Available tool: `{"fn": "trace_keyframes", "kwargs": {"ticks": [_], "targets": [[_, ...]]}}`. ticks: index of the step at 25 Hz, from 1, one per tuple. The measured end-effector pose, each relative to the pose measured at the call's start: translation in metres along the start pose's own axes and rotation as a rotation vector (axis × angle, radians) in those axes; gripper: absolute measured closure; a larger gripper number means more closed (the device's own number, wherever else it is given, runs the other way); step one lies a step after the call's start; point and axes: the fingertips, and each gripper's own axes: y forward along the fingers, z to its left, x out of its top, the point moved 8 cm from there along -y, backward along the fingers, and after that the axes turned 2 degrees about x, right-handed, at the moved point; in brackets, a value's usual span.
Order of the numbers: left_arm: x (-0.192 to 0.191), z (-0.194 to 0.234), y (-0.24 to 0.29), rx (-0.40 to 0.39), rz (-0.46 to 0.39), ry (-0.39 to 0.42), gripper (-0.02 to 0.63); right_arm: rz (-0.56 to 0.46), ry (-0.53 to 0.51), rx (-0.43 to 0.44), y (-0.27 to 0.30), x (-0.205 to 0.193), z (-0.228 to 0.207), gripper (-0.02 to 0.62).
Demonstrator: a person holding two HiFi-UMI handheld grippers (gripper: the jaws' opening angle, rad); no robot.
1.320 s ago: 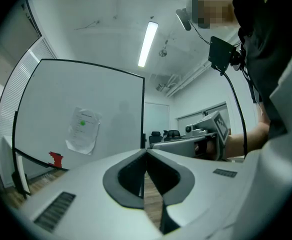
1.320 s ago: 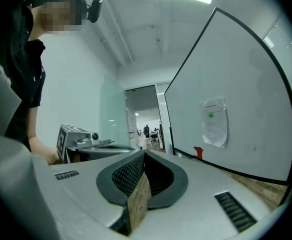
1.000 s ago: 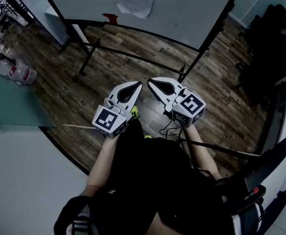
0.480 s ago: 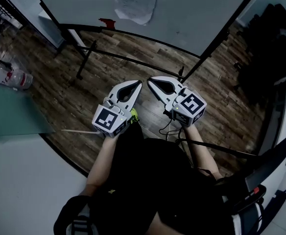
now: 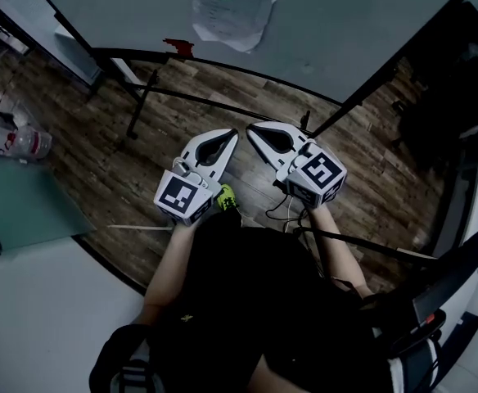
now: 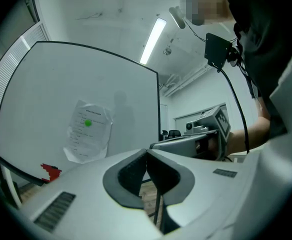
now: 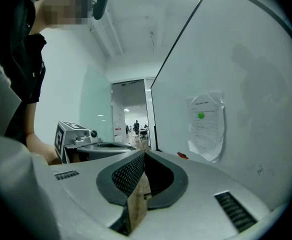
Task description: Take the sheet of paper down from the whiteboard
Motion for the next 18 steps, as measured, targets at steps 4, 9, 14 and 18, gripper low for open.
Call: {"fn": "trace_keyframes", "kwargs": {"ticks": [4, 9, 14, 18], "targets": [[0.006, 0.025, 0.006, -0.018, -0.011, 0.003, 0.586, 0.000, -0.013, -0.017, 0.021, 0.006, -0.012, 0.591], [0.008, 0.055, 0.015, -0.039, -0.017, 0.001, 0.586, 0.011, -0.046, -0.031, 0.049, 0.014, -0.024, 0.591], [0.005, 0.079, 0.020, -0.056, -0.022, -0.006, 0.586, 0.029, -0.062, -0.061, 0.068, 0.015, -0.035, 0.591], [0.004, 0.095, 0.021, -0.057, -0.027, -0.003, 0.586, 0.045, -0.096, -0.070, 0.081, 0.017, -0.041, 0.591]]}}
